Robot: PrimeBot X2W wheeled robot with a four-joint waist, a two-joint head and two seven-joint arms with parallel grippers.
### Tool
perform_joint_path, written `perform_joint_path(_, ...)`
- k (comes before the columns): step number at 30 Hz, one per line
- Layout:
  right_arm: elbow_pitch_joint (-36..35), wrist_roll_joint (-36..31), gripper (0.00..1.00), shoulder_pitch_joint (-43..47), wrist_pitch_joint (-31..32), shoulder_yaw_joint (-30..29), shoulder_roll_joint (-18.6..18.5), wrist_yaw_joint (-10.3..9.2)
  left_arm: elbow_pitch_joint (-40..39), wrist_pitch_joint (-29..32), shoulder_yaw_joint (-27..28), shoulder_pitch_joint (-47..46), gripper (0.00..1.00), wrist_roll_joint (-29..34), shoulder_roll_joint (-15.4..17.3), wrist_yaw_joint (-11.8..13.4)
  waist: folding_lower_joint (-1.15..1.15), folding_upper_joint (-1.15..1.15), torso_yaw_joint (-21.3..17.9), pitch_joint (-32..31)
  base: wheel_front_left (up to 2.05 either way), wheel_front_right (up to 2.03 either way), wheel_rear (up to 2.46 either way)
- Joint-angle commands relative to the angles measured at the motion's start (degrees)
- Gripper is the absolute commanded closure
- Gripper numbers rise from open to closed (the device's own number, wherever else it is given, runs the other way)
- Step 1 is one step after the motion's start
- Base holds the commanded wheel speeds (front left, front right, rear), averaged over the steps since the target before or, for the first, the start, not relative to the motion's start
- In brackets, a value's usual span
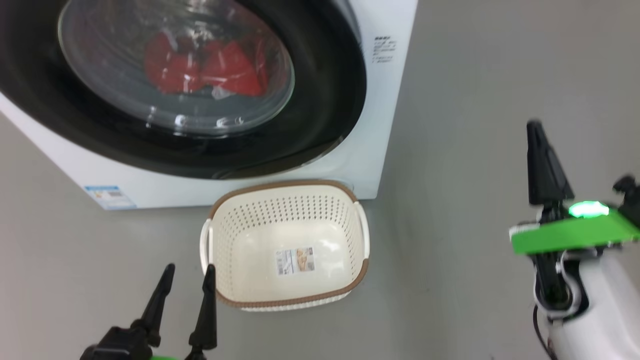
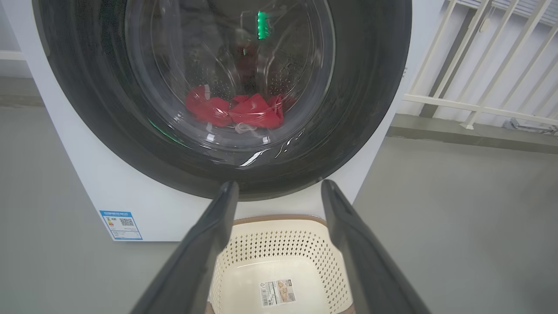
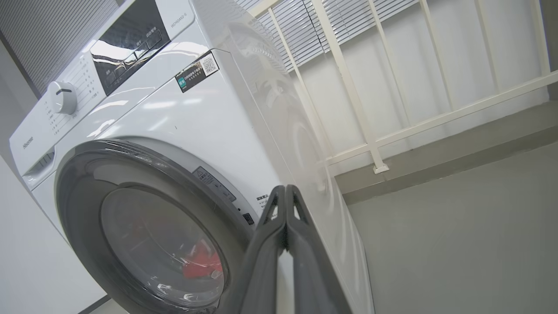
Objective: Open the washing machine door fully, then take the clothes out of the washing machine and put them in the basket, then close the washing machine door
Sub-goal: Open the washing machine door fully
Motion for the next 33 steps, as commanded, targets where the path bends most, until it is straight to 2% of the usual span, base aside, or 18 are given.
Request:
perform_joint_path(1,-0.6,1.6,1.00,-3.2,-0.4,1.8,-0.8,0.03,-1.7,-0.7,1.4,-2.1,0.00,-0.3,0.4,0.1,0.00,0.00,1.5,2.0,0.00,0.00,0.00)
perform_joint_path(12,1.6,16.5,1.00,-17.5,-0.4,11.1,-10.6,0.03,-2.6,-0.7,-0.8,-7.2,0.00,-2.5,0.4,1.2,0.00,0.00,5.4,8.7,0.00,0.00,0.00)
perform_joint_path(19,1.5,29.8,1.00,-25.8,0.8,19.5,-17.5,0.03,-3.0,-0.7,-2.2,-10.0,0.00,-3.7,0.4,1.8,0.00,0.00,7.1,12.8,0.00,0.00,0.00)
perform_joint_path(26,-1.1,44.2,1.00,-32.3,8.4,24.0,-21.8,0.03,-2.8,-0.7,-3.2,-11.9,0.00,-4.4,0.4,1.7,0.00,0.00,8.7,15.6,0.00,0.00,0.00)
perform_joint_path(33,-3.1,54.3,1.00,-36.4,18.7,23.4,-23.9,0.03,-2.7,-0.7,-4.7,-13.3,0.00,-5.1,0.4,1.8,0.00,0.00,10.0,17.9,0.00,0.00,0.00)
